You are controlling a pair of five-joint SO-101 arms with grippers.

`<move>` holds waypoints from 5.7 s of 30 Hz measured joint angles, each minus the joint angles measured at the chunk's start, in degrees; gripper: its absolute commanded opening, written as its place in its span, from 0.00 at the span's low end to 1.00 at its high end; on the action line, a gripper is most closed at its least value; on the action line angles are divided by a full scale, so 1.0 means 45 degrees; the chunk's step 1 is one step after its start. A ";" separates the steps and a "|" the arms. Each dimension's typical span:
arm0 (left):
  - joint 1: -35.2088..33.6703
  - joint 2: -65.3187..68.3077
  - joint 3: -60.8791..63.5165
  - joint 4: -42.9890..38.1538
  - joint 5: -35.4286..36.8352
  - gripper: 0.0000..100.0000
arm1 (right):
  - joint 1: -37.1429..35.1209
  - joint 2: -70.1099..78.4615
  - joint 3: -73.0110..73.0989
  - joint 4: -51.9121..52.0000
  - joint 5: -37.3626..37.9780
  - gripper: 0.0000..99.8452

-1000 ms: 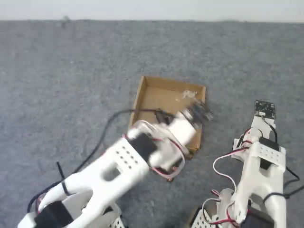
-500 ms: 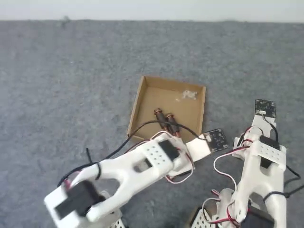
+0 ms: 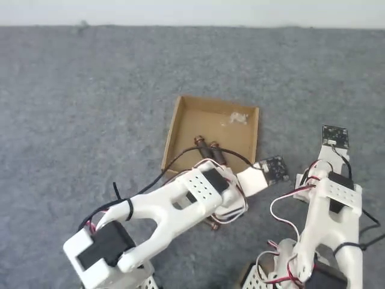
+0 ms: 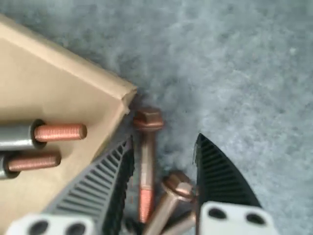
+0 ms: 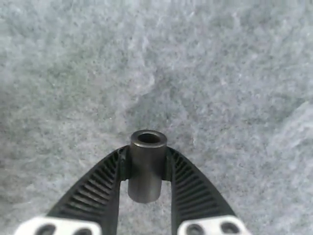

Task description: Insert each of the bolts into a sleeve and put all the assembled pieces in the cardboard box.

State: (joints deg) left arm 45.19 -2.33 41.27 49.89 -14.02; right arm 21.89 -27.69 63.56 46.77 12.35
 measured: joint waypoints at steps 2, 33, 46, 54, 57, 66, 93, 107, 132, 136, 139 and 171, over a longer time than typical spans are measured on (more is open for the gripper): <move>-0.0254 0.0000 0.0000 -0.0078 -0.0098 0.19 | 0.0000 0.0000 0.0000 0.0000 0.0020 0.01; 0.0391 0.3985 -0.3966 0.2559 -0.0664 0.05 | 0.0000 0.0000 0.0000 0.0000 0.0020 0.01; 0.0527 0.0508 -0.3673 0.3399 -0.0684 0.05 | -0.0332 0.0020 -0.0117 0.0000 0.0078 0.01; 0.0313 -0.0332 -0.3419 0.2774 0.0606 0.05 | -0.0430 0.0000 -0.0137 -0.0020 0.0078 0.01; 0.0313 -0.0332 -0.2950 0.2696 0.0606 0.06 | -0.0391 0.0000 -0.0137 -0.0020 0.0078 0.01; 0.0313 -0.0332 -0.0762 0.0567 0.0469 0.06 | 0.1563 0.0000 -0.0293 -0.0078 -0.1309 0.01; 0.0352 0.4161 -0.4904 0.1758 0.0488 0.10 | 0.2462 0.0000 -0.0332 -0.0684 -0.2598 0.01; 0.0352 0.5040 -0.5783 0.2559 0.0430 0.10 | 0.2442 0.0000 -0.0332 -0.0684 -0.2598 0.01; 0.0801 0.4142 -0.4552 0.2735 -0.0039 0.01 | 0.2325 0.0000 -0.0332 -0.0684 -0.2598 0.01; 0.0547 0.3458 -0.4063 0.2833 0.0996 0.01 | 0.2325 0.0000 -0.0332 -0.0684 -0.2598 0.01; 0.0527 0.2930 -0.4024 0.3184 0.1074 0.01 | 0.2325 0.0000 -0.0332 -0.0684 -0.2598 0.01; -0.3263 -0.2149 -0.1915 0.1797 0.3126 0.01 | 0.1192 0.0020 -0.0332 -0.0684 -0.2598 0.01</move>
State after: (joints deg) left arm 30.51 -12.00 32.66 57.98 0.04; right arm 27.25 -27.60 62.07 43.69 0.66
